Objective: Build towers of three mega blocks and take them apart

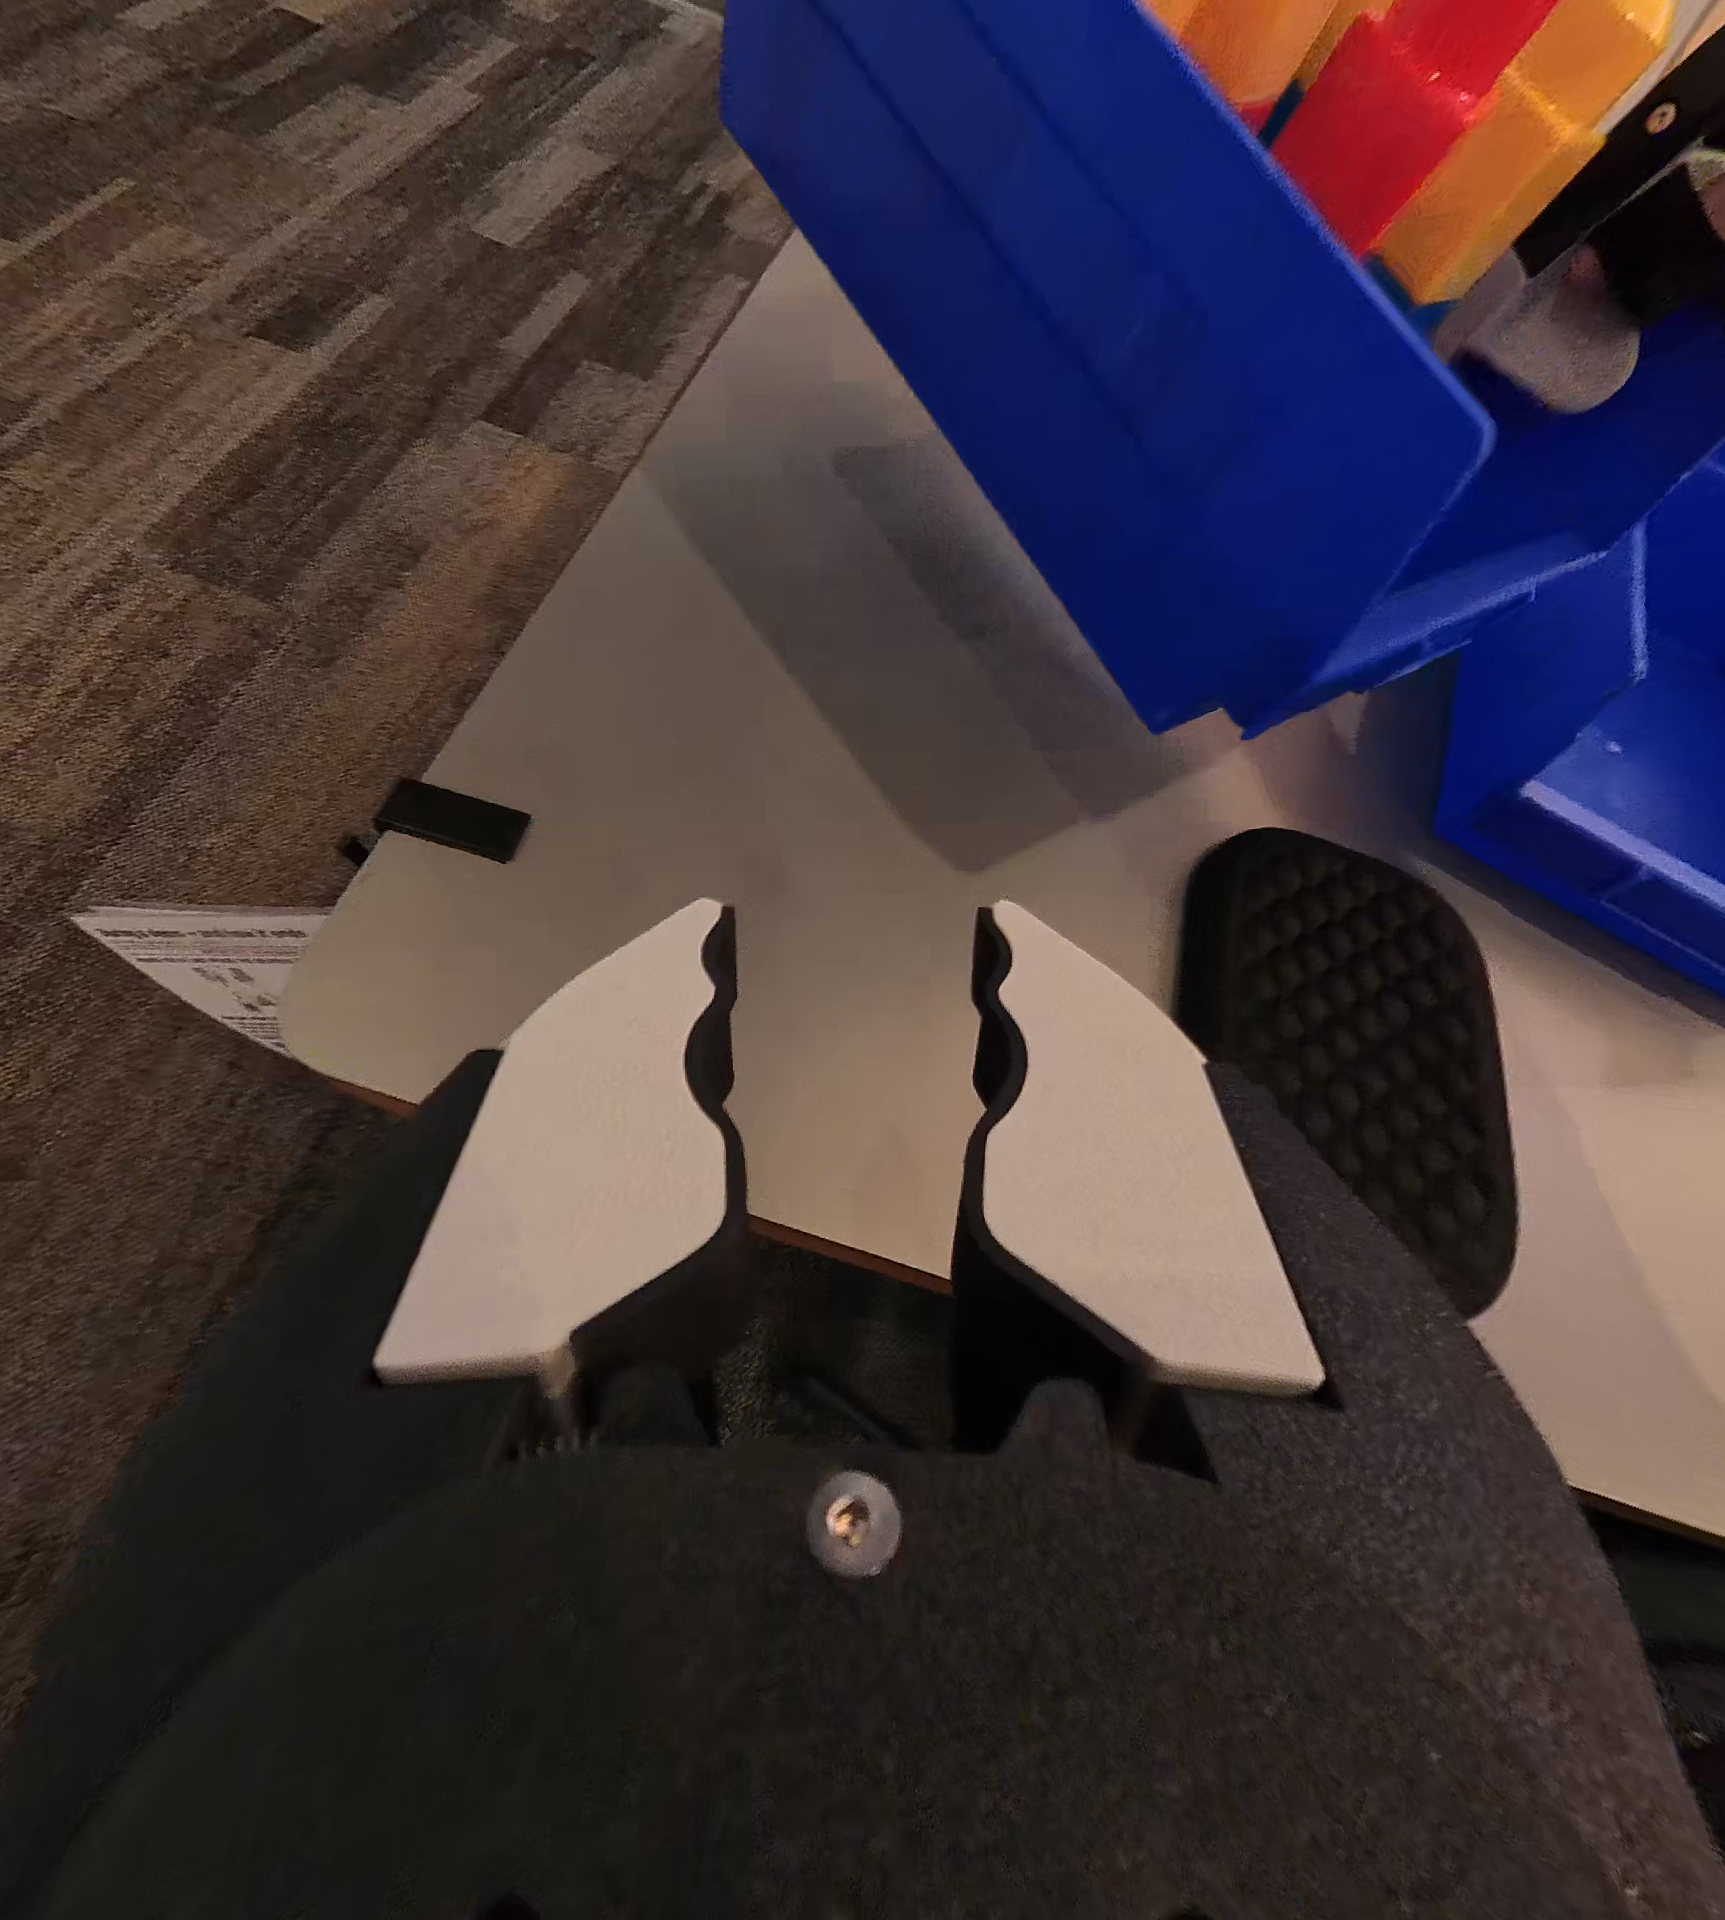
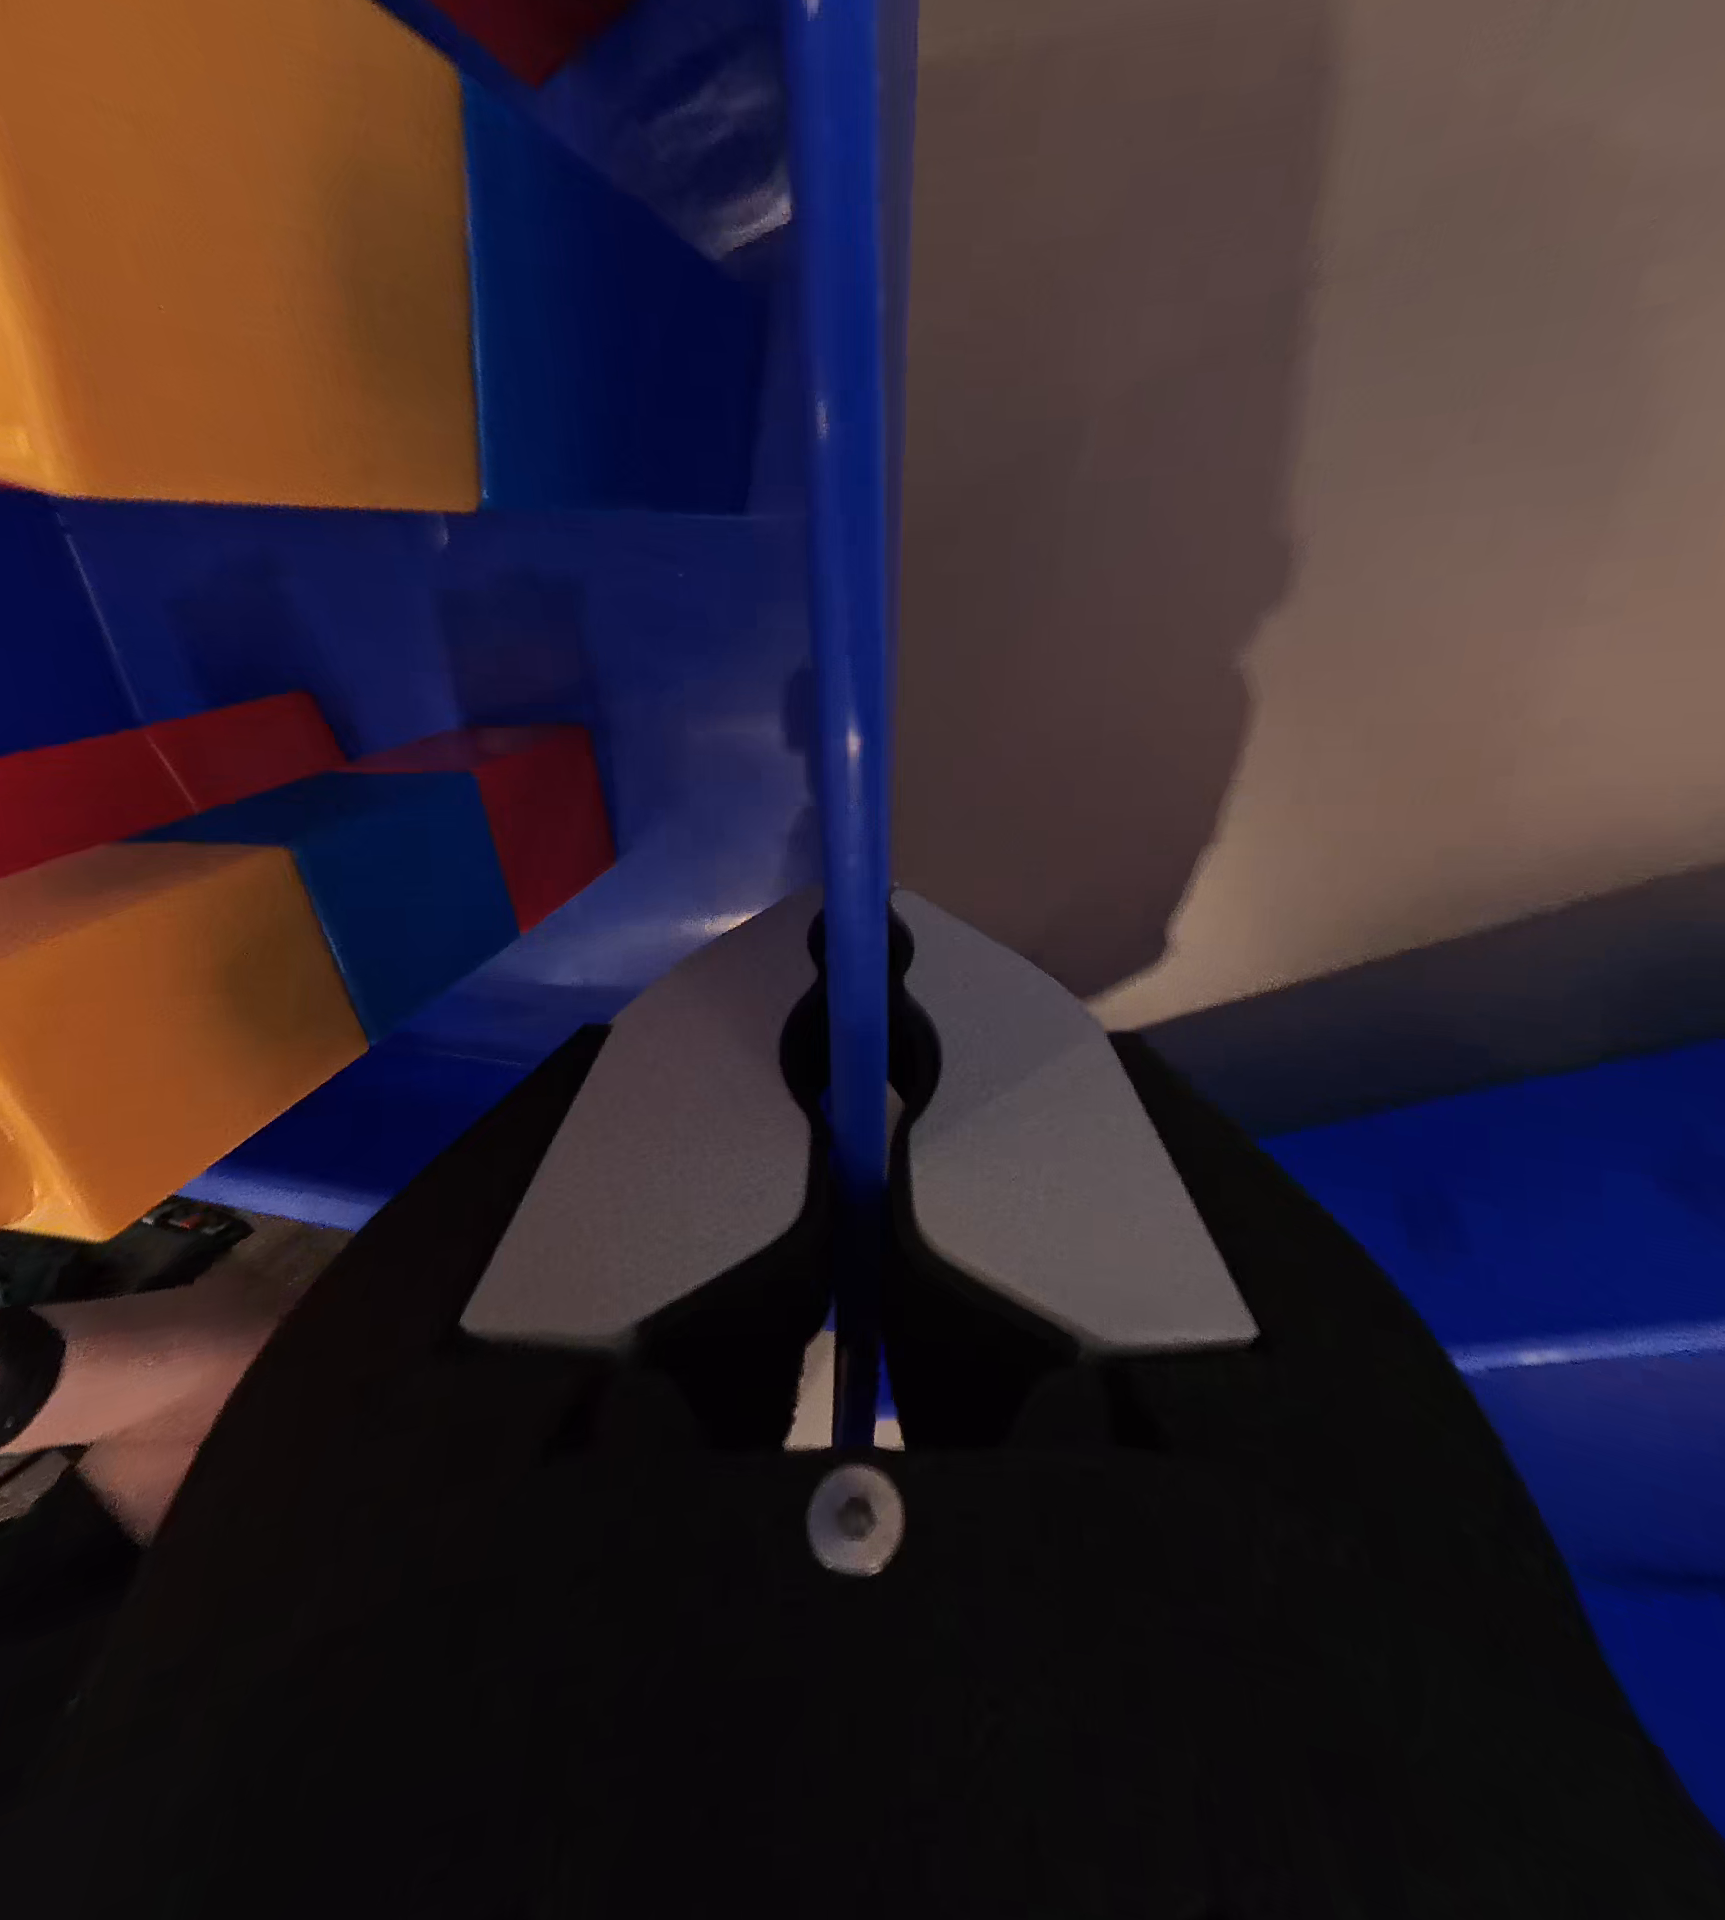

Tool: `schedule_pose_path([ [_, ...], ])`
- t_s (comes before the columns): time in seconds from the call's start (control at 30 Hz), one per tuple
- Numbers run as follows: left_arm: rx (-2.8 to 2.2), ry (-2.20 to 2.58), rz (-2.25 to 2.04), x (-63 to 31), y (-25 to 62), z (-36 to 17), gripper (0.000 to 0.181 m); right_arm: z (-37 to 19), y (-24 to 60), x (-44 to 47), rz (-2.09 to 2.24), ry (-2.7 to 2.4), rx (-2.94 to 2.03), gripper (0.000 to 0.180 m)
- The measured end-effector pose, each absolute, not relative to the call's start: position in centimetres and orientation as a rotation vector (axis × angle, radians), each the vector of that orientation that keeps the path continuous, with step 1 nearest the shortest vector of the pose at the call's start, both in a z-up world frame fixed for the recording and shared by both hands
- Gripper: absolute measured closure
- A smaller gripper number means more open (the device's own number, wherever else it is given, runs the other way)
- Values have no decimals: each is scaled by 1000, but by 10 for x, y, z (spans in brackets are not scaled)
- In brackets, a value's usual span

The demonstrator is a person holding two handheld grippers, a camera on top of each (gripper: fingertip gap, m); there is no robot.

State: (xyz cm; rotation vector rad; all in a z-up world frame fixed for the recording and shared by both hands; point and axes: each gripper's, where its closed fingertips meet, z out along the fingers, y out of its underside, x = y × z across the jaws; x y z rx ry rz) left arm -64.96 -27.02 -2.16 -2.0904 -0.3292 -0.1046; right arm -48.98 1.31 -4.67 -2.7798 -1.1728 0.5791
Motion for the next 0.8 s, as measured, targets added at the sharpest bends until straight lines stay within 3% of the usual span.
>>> schedule_pose_path([
  [0.47,-2141,-302,-115,-643,-267,-44,136,-113,14,-491,458,-1116,-2884,175],
  [0.8,-2157,-279,-134,-630,-259,-45,136,-123,6,-491,359,-1111,-2910,173],
])
